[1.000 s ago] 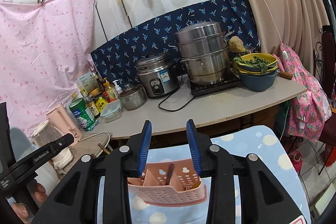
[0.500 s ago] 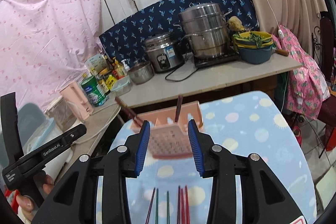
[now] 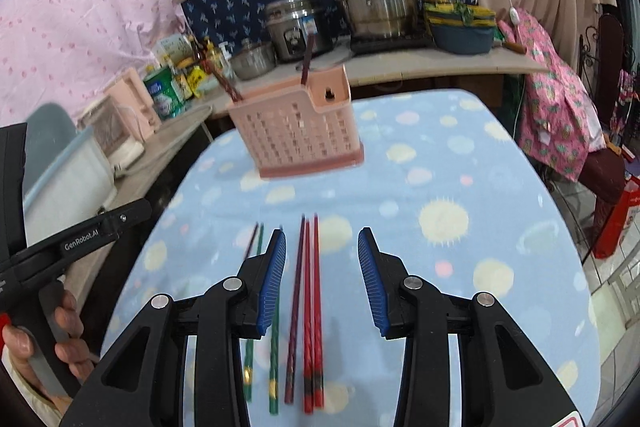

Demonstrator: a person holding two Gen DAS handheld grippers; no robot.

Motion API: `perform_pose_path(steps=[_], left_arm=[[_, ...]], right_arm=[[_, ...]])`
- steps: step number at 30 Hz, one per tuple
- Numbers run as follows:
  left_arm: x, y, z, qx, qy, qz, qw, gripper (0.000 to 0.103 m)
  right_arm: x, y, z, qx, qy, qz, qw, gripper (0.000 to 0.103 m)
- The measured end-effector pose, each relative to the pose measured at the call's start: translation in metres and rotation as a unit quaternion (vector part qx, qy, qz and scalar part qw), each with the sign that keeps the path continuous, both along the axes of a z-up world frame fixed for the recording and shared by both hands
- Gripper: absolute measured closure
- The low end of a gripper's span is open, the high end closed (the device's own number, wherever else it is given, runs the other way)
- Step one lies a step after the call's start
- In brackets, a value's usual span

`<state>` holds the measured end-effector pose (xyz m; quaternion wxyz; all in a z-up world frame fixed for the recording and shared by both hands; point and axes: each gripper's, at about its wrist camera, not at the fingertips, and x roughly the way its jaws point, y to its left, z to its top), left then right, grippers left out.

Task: Organize utensils
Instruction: 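Withdraw both grippers and move them toward the next chopsticks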

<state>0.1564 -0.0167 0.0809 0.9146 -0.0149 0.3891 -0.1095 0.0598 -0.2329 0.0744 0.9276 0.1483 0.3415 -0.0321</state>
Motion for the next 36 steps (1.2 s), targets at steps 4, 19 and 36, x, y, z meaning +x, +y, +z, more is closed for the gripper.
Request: perform_pose_path(steps=[4,19,36], left_arm=[[-0.015,0.004,-0.029,0.016,0.027,0.000,0.9995,0.049],[-0.060,0.005,-0.089,0.038,0.080,-0.018,0.9959,0.049],[-0.065,-0.005,-0.112,0.043,0.097,-0.038,0.9936,0.049]], right_arm=[[-0.017,0.008,-0.027,0.003,0.031,0.012,0.999,0.066],[-0.045,0.031,-0.093,-0.017,0.095,0.040,0.994,0.067],[-0.037,0.041,-0.109,-0.020,0.116,0.056,0.991,0.088]])
